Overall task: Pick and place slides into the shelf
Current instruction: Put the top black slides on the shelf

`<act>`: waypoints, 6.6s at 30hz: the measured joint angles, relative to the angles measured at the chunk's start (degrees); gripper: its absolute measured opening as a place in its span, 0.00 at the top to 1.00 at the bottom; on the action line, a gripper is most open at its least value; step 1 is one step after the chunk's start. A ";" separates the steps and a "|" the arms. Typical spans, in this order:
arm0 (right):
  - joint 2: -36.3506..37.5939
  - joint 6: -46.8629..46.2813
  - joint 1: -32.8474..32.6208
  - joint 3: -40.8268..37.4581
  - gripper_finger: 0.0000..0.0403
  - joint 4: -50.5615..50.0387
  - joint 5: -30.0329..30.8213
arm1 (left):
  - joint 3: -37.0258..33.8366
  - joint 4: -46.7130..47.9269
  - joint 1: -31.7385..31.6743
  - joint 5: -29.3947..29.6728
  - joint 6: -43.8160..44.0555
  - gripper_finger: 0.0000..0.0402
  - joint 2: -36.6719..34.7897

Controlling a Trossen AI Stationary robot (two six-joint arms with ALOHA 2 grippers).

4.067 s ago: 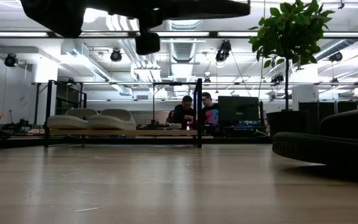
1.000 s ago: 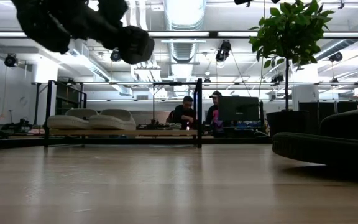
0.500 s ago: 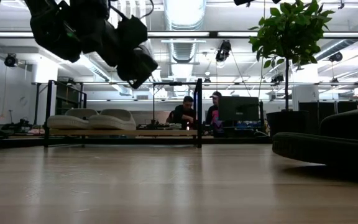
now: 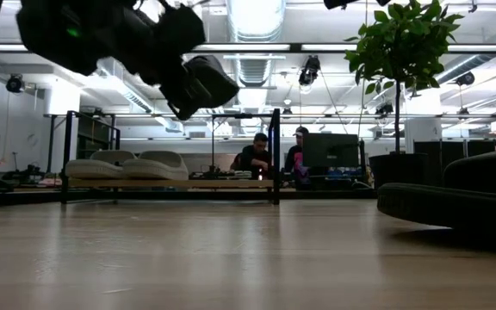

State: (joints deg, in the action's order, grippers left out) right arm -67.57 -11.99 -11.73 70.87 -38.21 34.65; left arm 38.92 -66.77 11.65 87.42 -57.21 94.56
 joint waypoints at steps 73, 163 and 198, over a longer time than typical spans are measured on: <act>-0.02 17.44 1.90 -14.85 0.89 30.70 -2.18 | 2.92 13.84 -1.19 2.60 4.17 0.94 15.21; -53.22 35.15 39.71 47.72 0.98 -16.48 -66.11 | 4.59 13.76 -1.18 2.38 2.87 0.86 15.10; -53.35 34.99 42.14 49.61 0.98 -13.52 -64.22 | 0.55 13.26 1.17 2.60 4.48 0.60 8.27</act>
State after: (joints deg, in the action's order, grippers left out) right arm -120.92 23.00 30.41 120.47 -51.73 -29.57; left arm 39.47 -53.52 12.81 90.02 -52.73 102.83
